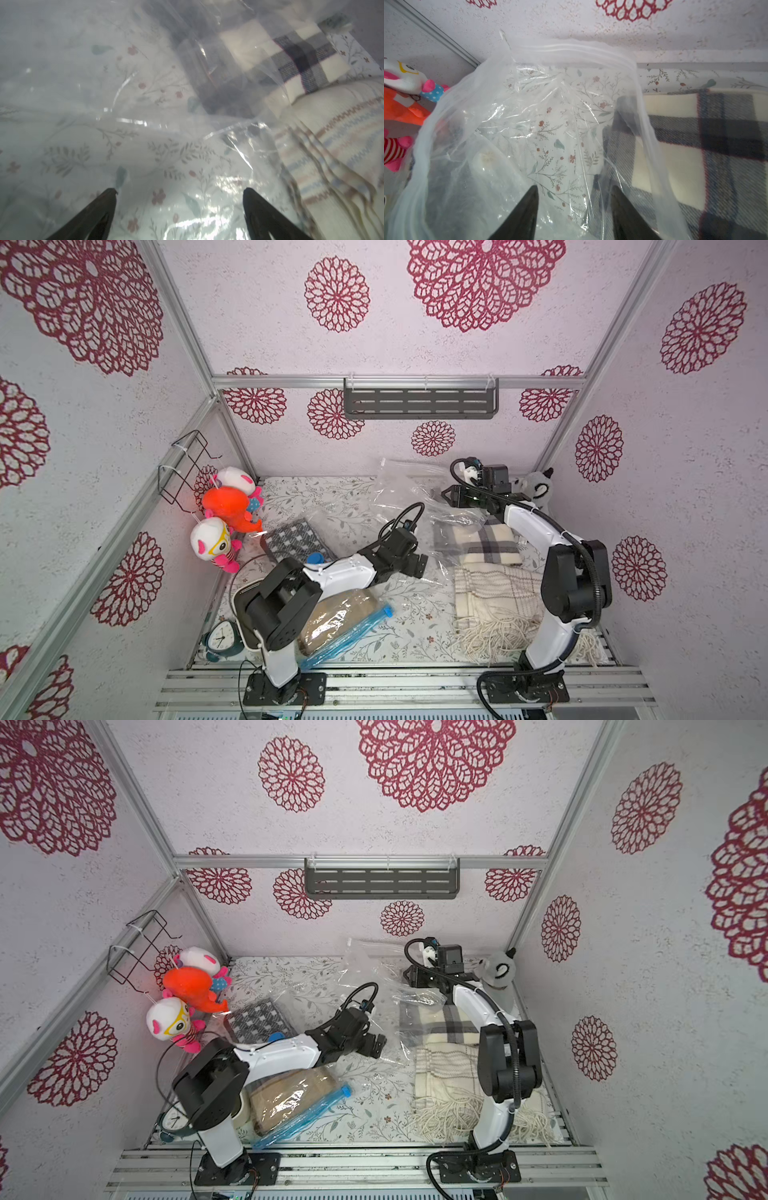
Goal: Take the scarf out of the vacuum bag
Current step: Adjust the vacuum bag at the center of the board.
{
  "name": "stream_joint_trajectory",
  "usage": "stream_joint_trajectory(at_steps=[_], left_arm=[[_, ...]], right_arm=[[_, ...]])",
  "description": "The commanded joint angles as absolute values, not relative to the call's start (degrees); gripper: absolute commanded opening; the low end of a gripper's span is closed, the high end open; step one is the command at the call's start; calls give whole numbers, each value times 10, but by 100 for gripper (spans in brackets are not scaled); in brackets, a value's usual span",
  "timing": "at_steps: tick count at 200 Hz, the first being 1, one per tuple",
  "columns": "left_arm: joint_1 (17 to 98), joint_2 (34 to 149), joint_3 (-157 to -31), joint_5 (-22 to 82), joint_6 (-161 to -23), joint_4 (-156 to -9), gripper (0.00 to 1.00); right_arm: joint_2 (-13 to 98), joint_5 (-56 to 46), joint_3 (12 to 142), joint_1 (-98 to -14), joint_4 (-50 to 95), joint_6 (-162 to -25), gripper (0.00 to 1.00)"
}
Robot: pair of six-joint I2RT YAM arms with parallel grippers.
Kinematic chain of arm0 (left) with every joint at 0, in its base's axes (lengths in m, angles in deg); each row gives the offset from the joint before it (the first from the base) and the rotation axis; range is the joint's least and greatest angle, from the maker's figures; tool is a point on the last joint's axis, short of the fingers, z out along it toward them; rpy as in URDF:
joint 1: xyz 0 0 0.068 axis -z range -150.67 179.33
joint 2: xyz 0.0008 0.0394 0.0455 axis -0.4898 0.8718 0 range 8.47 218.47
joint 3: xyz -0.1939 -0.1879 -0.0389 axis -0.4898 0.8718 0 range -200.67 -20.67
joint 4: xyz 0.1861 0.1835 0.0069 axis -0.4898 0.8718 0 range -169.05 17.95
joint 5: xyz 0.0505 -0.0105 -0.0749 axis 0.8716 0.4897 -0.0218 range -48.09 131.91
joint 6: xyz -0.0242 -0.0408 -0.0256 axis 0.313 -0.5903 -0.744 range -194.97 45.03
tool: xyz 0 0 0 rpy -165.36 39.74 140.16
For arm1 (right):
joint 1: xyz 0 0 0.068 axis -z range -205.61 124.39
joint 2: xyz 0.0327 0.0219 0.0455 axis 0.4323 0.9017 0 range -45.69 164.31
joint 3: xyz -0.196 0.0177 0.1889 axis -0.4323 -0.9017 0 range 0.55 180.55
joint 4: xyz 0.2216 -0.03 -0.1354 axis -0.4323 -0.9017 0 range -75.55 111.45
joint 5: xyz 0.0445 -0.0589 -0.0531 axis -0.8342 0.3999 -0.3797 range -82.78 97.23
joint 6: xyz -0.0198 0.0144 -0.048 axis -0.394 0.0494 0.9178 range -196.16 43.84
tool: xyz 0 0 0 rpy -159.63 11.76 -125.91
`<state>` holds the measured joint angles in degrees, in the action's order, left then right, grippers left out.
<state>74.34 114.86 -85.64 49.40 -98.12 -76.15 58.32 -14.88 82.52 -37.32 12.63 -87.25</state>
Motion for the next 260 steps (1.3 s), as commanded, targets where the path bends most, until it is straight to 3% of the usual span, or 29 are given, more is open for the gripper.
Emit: stream_joint_trajectory(at_steps=[1,31,70,112,141,156,191,215,260], left_arm=[[680,1204,-910,515,-971,-791,98],[634,1260,-984,493,-944,-788,98],[591,1322,-1135,462,-904,-746,98],[604,1348,-1258,466,-845,-667,98],[615,1291,-1179,514,-861,-655,99],[615,1243,-1131,535,-877,-632,99],[610,1127,-1063,584,-878,-578,98],[611,1105,-1074,602,-877,-486,98],[610,1033,-994,586,-898,-466,99]], right_arm=[[550,-113,828,-375,80,-890,51],[545,-74,829,-374,-18,-895,51],[516,-81,768,-367,8,-931,50],[504,-107,744,-366,49,-959,50],[460,-42,713,-367,51,-996,51],[414,28,684,-369,54,-1013,60],[317,99,660,-382,61,-1015,68],[305,35,663,-411,51,-1001,69],[294,-93,580,-547,132,-981,72]])
